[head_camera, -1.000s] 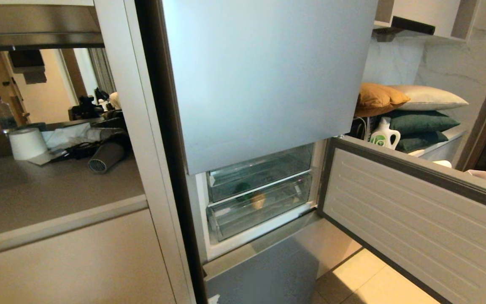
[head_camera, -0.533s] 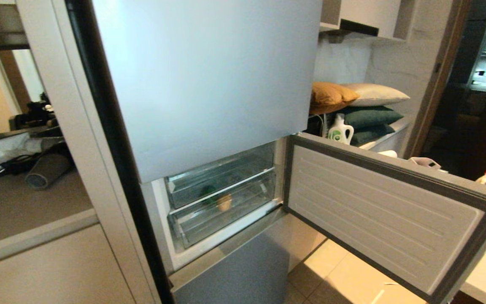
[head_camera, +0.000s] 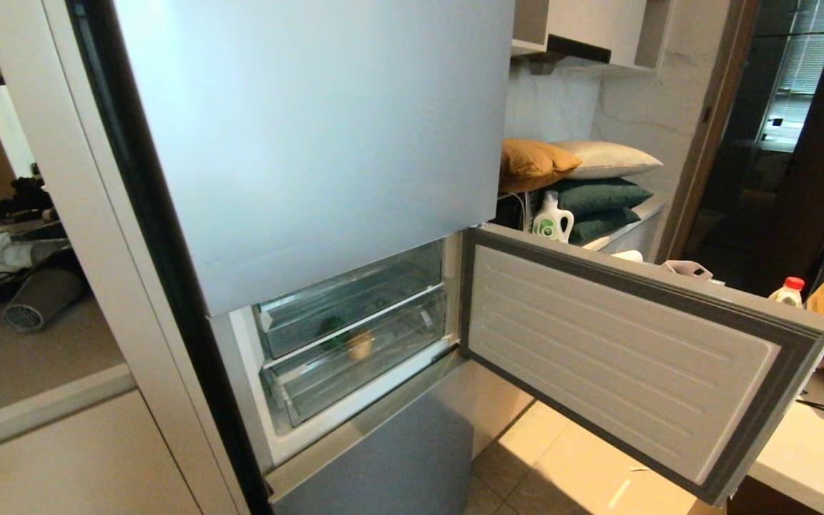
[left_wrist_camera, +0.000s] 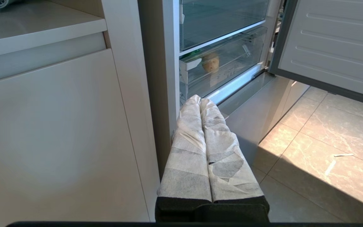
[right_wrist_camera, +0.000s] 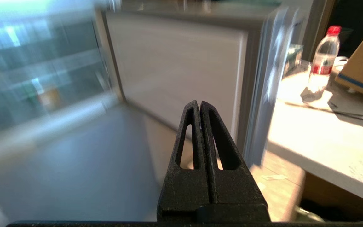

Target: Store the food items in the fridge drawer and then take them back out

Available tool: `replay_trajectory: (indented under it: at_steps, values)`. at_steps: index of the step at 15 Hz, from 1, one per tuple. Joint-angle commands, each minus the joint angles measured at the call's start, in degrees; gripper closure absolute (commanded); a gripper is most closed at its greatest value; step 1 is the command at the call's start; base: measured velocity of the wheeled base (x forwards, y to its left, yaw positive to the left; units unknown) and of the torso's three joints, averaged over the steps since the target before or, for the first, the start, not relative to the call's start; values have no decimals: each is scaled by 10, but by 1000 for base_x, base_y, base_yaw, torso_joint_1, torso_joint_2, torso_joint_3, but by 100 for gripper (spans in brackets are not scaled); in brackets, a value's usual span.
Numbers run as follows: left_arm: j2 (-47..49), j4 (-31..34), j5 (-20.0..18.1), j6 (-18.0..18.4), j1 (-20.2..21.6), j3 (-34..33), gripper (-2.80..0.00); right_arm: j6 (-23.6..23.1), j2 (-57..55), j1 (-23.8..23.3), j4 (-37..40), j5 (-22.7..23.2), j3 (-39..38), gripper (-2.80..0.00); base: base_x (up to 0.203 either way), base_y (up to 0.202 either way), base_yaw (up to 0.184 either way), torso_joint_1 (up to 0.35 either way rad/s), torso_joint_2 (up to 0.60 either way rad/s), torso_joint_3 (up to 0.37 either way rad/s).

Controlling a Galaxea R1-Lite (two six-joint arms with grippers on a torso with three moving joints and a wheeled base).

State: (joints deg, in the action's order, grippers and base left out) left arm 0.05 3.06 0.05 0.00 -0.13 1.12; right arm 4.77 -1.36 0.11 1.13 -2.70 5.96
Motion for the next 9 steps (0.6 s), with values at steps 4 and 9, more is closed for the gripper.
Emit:
replay_trajectory:
  at_steps: [4, 9]
  values:
    - [0, 0, 0, 0, 0, -1, 0, 109, -240, -77, 45, -29, 219, 0, 0, 0, 0, 0, 0, 0]
    - [0, 0, 0, 0, 0, 0, 0, 159, -468, -386, -128, 66, 246, 0, 0, 0, 0, 0, 0, 0]
